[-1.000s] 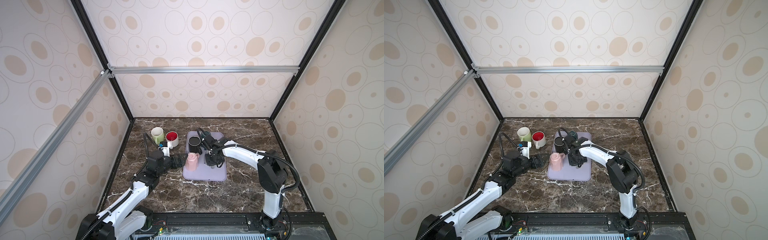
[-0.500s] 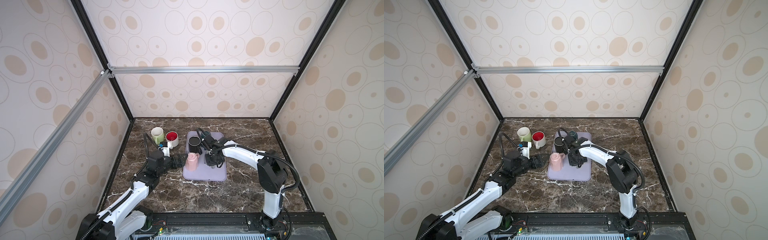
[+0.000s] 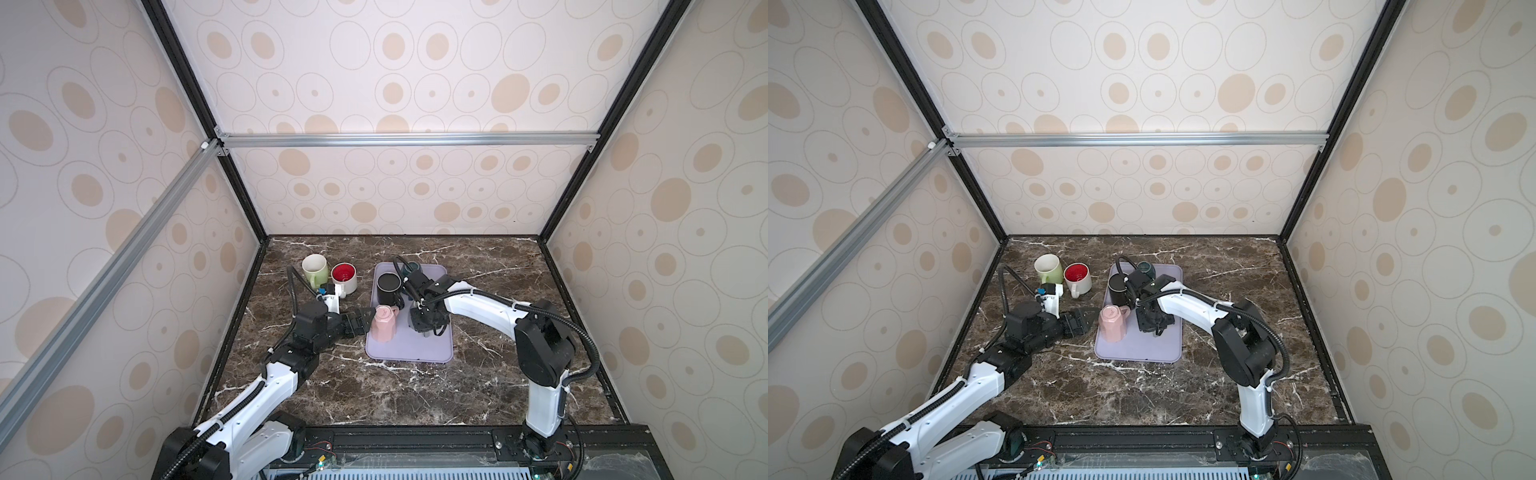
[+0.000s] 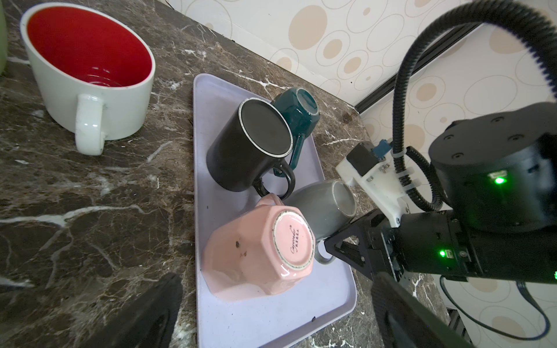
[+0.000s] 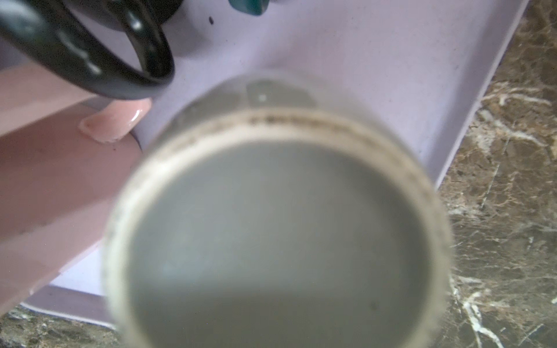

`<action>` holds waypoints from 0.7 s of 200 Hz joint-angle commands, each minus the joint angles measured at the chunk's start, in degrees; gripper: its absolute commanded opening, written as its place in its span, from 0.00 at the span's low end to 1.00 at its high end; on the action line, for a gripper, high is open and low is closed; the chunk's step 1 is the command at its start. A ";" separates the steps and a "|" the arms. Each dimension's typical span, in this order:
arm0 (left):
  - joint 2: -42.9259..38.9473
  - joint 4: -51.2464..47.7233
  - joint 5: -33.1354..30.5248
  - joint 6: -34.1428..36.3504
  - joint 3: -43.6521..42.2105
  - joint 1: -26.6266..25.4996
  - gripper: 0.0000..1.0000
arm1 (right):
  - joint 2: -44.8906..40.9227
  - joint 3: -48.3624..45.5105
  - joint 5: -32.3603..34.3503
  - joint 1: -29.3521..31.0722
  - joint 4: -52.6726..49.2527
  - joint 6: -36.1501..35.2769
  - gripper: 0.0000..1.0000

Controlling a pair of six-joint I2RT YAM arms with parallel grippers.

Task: Turn the mug right side up
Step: 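Lift the grey mug with the right gripper toward the left gripper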

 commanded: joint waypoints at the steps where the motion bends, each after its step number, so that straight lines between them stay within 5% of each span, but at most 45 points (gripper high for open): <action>1: 0.12 1.18 -0.35 -0.50 -0.18 -0.36 0.98 | -0.83 -1.72 1.16 0.15 -0.90 -0.09 0.00; 140: 0.33 1.54 0.26 -0.92 -0.23 -0.39 0.98 | -6.06 -5.19 -1.80 0.18 3.12 -0.63 0.00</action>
